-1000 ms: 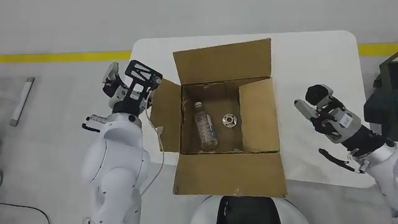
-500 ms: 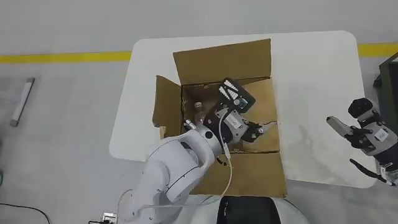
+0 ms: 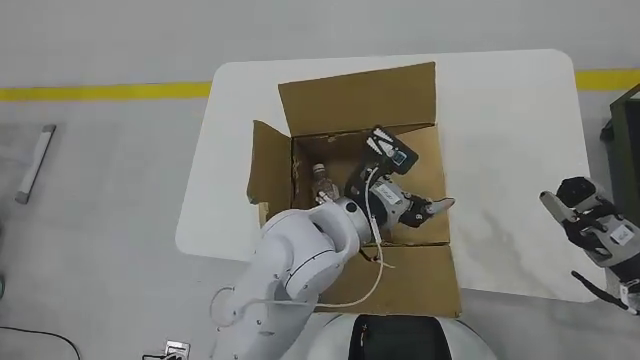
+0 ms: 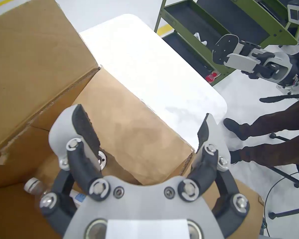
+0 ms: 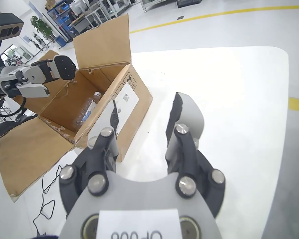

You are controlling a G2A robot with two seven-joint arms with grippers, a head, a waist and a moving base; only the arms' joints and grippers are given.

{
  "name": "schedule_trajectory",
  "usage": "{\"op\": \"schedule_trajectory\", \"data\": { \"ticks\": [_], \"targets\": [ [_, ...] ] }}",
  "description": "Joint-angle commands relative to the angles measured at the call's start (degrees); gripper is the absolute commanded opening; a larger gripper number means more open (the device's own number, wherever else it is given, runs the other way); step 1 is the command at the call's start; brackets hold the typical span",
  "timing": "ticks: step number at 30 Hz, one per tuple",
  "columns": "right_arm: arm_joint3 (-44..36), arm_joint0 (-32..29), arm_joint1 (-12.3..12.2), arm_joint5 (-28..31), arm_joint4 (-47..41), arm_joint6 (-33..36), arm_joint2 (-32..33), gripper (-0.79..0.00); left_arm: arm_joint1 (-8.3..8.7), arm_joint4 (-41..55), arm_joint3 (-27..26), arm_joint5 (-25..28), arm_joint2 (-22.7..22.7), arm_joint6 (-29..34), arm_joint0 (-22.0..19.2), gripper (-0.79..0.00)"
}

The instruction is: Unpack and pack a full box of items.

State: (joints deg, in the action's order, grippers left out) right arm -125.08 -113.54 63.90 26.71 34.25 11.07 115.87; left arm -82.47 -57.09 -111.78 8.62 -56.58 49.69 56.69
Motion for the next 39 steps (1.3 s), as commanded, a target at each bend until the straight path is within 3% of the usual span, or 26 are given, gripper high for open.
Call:
{"op": "schedule_trajectory", "data": {
  "ticks": [1,4,7,12,15,20,39],
  "targets": [
    [0.03,-0.06,0.07,-0.02,0.36,-0.21,-0.20,-0.696,-0.08,1.77,1.68,-4.41,-0.68,-1.11,1.43,0.000],
    [0.07,-0.14,0.15,0.09,0.83,-0.30,-0.34,-0.674,-0.60,6.56,4.72,-11.79,-1.14,-2.77,2.58,0.000],
    [0.30,-0.30,0.23,0.34,1.17,-0.32,-0.39,-0.668,-1.23,11.84,7.03,-15.99,-1.38,-5.11,2.00,0.000],
    [0.65,-0.66,0.36,0.59,1.59,-0.21,-0.45,-0.650,-1.83,18.64,11.80,-18.83,-2.20,-4.54,-0.69,0.000],
    [0.83,-0.82,0.44,0.67,1.90,-0.16,-0.73,-0.646,-1.95,20.80,13.76,-19.44,-2.54,-4.17,-1.48,0.000],
    [0.84,-0.87,0.56,0.71,2.31,0.11,-1.41,-0.634,-1.64,16.68,15.95,-19.24,-1.82,-3.17,-2.13,0.000],
    [0.40,-0.18,0.86,0.97,2.62,0.89,-2.92,-0.573,-1.37,24.07,13.63,-15.50,-0.96,3.34,-2.79,0.000]
  ]
}}
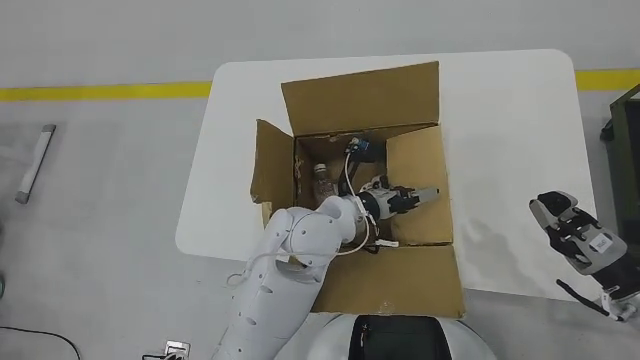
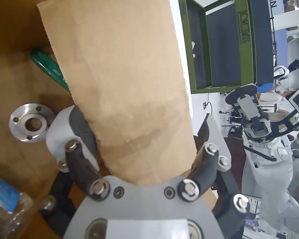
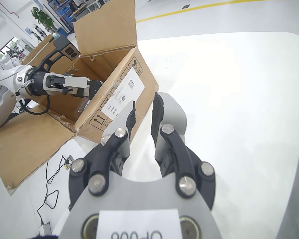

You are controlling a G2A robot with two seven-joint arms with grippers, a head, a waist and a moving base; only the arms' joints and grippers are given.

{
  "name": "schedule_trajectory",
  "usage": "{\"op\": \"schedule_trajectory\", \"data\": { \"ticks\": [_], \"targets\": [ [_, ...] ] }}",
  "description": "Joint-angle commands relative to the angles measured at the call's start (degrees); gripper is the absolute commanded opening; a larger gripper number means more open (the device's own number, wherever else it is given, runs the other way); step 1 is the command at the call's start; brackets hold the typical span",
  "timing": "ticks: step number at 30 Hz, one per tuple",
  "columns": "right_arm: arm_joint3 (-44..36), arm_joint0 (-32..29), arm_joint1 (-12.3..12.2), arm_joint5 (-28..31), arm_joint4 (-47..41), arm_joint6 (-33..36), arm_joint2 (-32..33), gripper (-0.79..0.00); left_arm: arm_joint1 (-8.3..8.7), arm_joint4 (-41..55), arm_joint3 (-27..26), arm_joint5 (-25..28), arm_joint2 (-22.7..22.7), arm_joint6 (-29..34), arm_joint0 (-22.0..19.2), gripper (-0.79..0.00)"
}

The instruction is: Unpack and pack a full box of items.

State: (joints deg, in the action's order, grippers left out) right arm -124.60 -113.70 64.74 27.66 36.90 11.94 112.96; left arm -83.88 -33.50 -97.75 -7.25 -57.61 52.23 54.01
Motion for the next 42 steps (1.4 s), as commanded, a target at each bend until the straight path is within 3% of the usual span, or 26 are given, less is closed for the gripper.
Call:
{"op": "schedule_trajectory", "data": {
  "ticks": [1,10,12,16,21,26,30,39,42],
  "targets": [
    [-0.16,-0.05,0.03,0.01,-0.07,0.00,-0.01,-0.560,0.09,0.56,-0.82,0.50,0.04,1.11,-0.24,0.000],
    [-1.15,-0.42,0.21,0.07,-1.10,-0.22,0.49,-0.397,0.06,4.27,-5.90,0.78,-0.08,0.38,-1.29,0.000],
    [-1.32,-0.51,0.24,0.12,-1.41,-0.16,0.88,-0.360,0.30,0.58,-5.07,0.99,0.13,0.30,-1.81,0.000],
    [-1.48,-0.85,0.30,0.43,-1.77,-0.09,1.43,-0.215,0.60,-4.12,-1.52,-1.36,0.31,-0.68,-1.42,0.000],
    [-0.99,-1.64,0.41,1.02,-1.76,-0.11,2.00,-0.219,0.53,-3.74,1.66,-1.62,1.12,-1.30,-1.19,0.000],
    [-0.06,-2.07,0.49,1.39,-1.05,0.52,1.46,-0.283,0.24,0.68,3.49,-1.93,1.52,-1.29,-0.97,0.000],
    [0.80,-1.96,0.59,1.16,-0.42,0.57,0.20,-0.314,0.09,5.25,3.30,-2.57,1.06,-1.62,-0.06,0.000],
    [2.82,0.13,0.62,0.50,1.28,2.90,-4.16,-0.296,-0.29,15.70,2.82,-3.62,0.20,-2.28,0.47,0.000],
    [3.53,1.72,0.60,-0.02,2.71,3.74,-6.46,-0.345,-0.34,17.87,2.50,-3.57,-0.07,-2.58,0.10,0.000]
  ]
}}
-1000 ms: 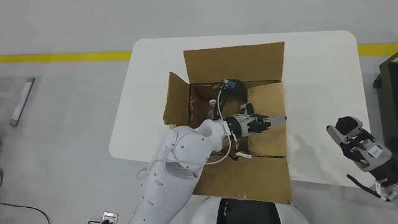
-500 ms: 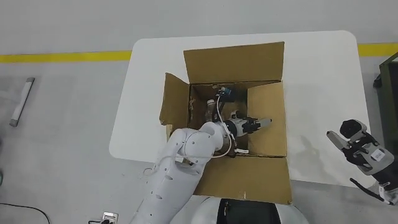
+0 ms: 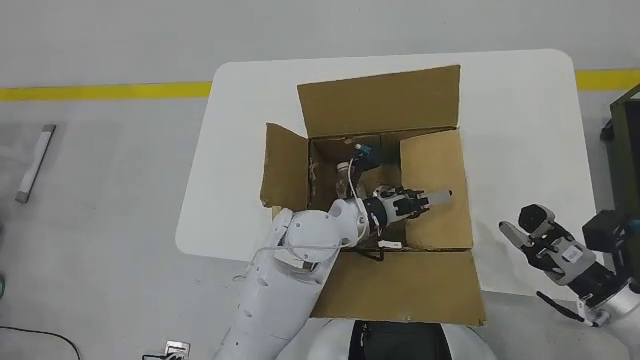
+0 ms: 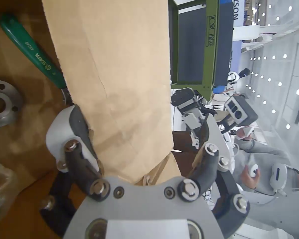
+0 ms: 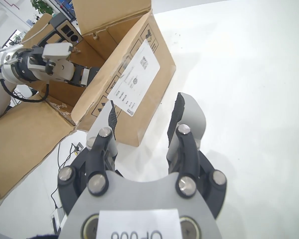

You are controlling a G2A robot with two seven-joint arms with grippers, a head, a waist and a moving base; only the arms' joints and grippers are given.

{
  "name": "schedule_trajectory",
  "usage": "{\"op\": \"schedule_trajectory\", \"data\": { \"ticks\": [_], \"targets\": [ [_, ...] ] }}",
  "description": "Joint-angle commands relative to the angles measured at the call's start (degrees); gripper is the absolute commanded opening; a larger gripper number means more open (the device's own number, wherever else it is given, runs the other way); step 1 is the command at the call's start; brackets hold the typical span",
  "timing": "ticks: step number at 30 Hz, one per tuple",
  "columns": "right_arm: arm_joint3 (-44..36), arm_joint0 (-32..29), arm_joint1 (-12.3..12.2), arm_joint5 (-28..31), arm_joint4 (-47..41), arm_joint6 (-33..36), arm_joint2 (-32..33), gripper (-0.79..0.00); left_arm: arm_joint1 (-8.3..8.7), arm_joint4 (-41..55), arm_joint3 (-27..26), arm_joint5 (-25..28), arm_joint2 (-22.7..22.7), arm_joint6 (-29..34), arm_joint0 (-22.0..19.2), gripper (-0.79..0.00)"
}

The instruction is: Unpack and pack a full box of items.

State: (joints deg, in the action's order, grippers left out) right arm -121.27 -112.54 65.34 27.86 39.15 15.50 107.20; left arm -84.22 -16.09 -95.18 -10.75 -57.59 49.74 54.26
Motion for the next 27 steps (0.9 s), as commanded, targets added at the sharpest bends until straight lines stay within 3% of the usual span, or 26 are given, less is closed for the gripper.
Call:
{"op": "schedule_trajectory", "data": {
  "ticks": [1,5,9,10,12,18,27],
  "targets": [
    [0.32,1.11,0.00,-0.41,0.87,0.26,-1.44,-0.363,0.03,0.37,-0.33,-0.11,-0.09,-0.10,-0.39,0.000],
    [0.27,2.87,0.04,-1.40,1.97,0.33,-3.47,-0.403,0.08,1.59,-1.79,0.11,-0.35,-0.54,-0.86,0.000],
    [0.07,2.84,0.20,-2.43,-1.64,-1.80,-2.81,-0.357,0.08,2.98,-3.65,0.55,-0.50,-1.16,-1.53,0.000],
    [0.08,2.56,0.23,-2.72,-2.95,-2.19,-2.05,-0.274,0.05,3.05,-4.09,0.78,-0.31,-1.39,-1.83,0.000],
    [0.22,1.86,0.36,-3.30,-8.08,-3.07,-0.59,0.000,-0.12,3.32,-4.90,1.01,0.50,-2.08,-2.66,0.000],
    [0.36,0.72,0.29,-3.44,-22.29,-1.43,6.77,0.000,-1.57,4.94,-4.94,3.39,6.91,-4.71,-6.90,0.000],
    [3.04,-1.01,0.27,-3.50,-34.21,1.97,16.50,0.000,-4.02,3.73,2.49,7.20,15.97,-7.13,-12.78,0.000]
  ]
}}
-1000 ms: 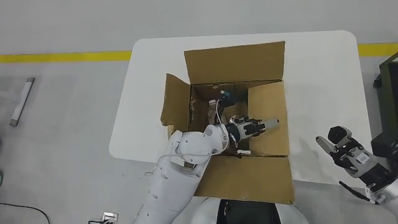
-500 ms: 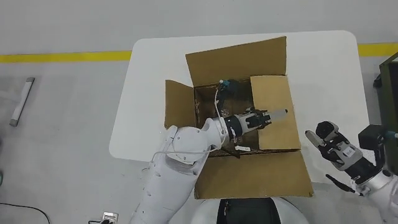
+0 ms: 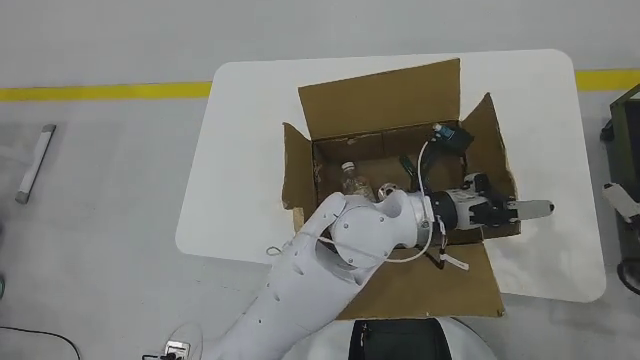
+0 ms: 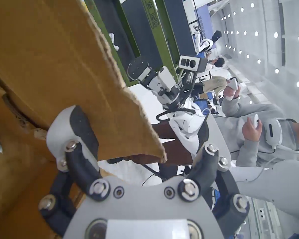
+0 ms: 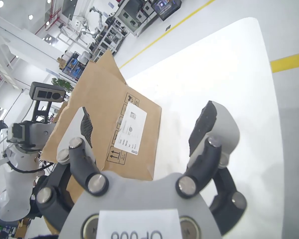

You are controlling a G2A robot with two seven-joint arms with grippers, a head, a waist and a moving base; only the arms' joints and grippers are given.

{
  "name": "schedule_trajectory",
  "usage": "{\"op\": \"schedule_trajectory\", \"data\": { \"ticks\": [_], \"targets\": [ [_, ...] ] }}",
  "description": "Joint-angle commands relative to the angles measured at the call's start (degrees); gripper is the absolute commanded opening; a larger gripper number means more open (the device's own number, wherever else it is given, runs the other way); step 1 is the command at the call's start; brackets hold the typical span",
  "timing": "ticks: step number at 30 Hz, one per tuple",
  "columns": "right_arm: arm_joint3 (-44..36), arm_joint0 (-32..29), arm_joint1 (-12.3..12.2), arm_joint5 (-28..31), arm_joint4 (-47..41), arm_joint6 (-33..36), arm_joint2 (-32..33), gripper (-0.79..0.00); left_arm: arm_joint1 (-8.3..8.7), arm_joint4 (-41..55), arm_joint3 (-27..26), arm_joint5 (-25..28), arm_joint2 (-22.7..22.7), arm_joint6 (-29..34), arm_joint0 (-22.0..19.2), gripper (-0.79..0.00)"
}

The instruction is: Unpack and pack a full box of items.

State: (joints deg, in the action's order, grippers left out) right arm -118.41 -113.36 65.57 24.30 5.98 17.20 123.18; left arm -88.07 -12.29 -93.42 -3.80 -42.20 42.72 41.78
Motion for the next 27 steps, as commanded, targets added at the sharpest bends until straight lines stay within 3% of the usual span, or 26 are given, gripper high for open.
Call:
{"op": "schedule_trajectory", "data": {
  "ticks": [1,12,15,18,27],
  "targets": [
    [0.35,-0.38,0.07,0.20,-2.11,0.57,0.89,0.000,-0.33,-0.25,1.25,0.51,1.10,0.01,-0.61,0.000],
    [-0.21,-0.37,0.39,0.62,-4.11,2.52,1.16,-0.062,-1.37,-6.65,5.83,0.79,4.65,0.55,-2.98,0.000],
    [-0.22,-0.02,0.37,0.60,-2.97,4.18,-0.40,-0.197,-1.50,-7.26,5.91,0.16,4.62,0.62,-2.92,0.000],
    [0.45,0.59,0.40,0.32,-1.61,5.13,-2.67,-0.231,-1.49,-7.51,5.63,-0.12,3.92,0.57,-2.74,0.000],
    [-1.29,2.64,0.57,-0.10,-1.76,4.12,-4.76,-0.160,-1.61,-7.82,4.47,1.00,3.40,1.16,-1.78,0.000]
  ]
}}
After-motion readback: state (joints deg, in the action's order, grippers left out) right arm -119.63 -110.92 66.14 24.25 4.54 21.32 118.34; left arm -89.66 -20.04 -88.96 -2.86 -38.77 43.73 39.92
